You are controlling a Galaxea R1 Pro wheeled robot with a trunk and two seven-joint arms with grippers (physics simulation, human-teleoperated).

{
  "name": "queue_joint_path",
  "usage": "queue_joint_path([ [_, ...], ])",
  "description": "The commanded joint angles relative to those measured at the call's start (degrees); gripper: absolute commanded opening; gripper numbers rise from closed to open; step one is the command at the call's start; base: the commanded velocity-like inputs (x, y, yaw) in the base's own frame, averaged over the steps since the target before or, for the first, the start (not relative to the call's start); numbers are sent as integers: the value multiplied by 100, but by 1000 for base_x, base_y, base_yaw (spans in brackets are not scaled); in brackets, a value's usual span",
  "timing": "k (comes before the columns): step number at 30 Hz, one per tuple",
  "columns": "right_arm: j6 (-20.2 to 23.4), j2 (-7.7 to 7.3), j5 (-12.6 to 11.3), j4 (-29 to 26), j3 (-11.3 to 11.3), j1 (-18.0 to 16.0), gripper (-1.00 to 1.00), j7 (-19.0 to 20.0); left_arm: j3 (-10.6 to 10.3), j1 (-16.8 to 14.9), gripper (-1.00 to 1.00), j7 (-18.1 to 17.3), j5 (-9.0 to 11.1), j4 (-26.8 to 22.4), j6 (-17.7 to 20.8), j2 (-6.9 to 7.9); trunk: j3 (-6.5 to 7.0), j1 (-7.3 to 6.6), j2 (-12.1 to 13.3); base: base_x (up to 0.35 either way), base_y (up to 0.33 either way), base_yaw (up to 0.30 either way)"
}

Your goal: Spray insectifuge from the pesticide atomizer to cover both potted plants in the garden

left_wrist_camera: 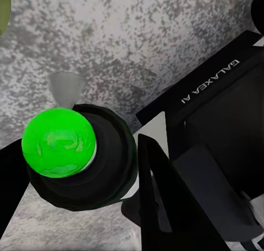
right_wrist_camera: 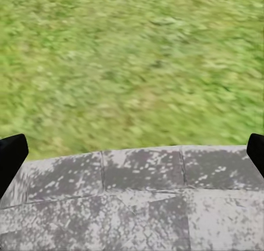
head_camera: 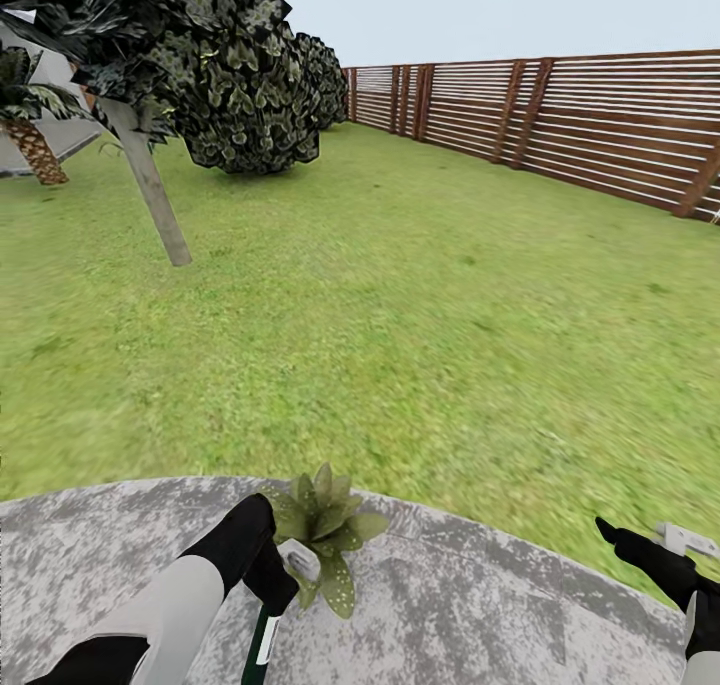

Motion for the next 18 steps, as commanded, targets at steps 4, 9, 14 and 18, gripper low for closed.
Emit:
queue_joint_path([
  [4, 25, 0, 27, -10, -30, -8, 100, 44, 20, -2, -100, -45, -45, -8, 27, -4, 28, 0, -2, 0, 0, 84],
  [9, 25, 2, 27, -10, -28, -8, 100, 38, 23, -2, -100, -61, -70, -8, 72, 12, 67, 0, -2, 0, 0, 108],
  [14, 22, -4, 27, -10, -35, -8, 100, 36, 26, 13, -100, -55, -78, 31, 63, 179, 88, 0, -2, 0, 0, 125],
  [18, 16, -9, 26, -10, -36, -8, 100, 35, 24, 16, -100, -54, -85, 37, 69, 228, 90, 0, -2, 0, 0, 14],
])
